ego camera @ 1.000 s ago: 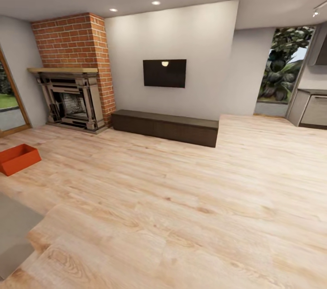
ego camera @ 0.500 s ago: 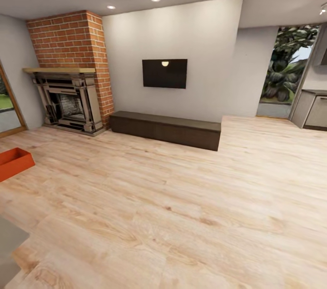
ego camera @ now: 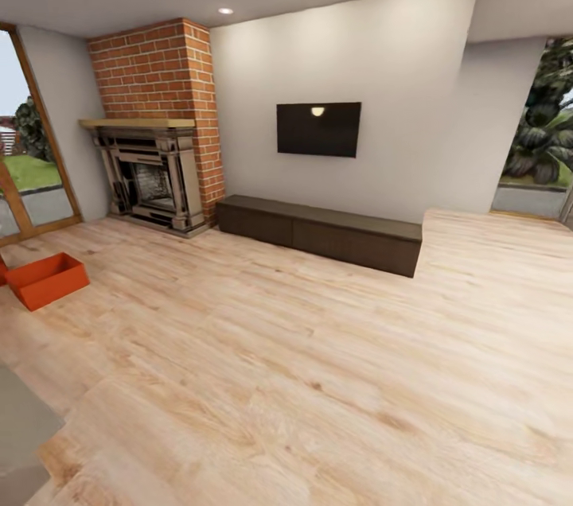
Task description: Move the two storage containers from the living room to the garage. In the garage, place one container on the floor and stack the other container on top of it (either order is fine).
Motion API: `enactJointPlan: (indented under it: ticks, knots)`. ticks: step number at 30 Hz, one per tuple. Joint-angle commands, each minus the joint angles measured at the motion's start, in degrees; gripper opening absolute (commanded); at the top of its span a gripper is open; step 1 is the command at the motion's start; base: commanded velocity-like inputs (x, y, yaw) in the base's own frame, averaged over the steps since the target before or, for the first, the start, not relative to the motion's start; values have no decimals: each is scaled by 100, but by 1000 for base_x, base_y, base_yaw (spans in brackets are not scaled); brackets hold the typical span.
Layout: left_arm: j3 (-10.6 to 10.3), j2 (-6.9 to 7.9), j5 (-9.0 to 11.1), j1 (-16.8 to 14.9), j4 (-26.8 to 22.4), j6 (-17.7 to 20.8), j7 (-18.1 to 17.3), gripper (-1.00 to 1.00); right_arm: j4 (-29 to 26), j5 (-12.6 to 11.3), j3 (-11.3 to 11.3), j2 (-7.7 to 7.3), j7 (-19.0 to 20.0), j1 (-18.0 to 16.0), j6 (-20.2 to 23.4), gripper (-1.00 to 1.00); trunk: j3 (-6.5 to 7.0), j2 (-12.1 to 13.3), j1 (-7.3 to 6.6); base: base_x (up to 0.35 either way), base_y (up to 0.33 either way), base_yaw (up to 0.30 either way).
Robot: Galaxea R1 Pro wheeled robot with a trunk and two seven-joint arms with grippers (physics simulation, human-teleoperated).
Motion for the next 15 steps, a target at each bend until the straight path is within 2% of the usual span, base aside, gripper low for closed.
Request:
enactJointPlan:
  ticks: [1,5,15]
  knots:
    - [4,-1,11,-2,0,-10,2,100,11,-54,49,3,-11,-4,-26,100,-5,-2,3,322,0,269]
    - [4,0,11,-2,0,-10,2,100,11,-55,57,-1,-11,-4,-26,100,-5,-2,3,322,0,127]
    - [4,-1,11,-2,1,-10,2,100,11,-55,55,1,-11,-4,-26,100,-5,-2,3,322,0,8]
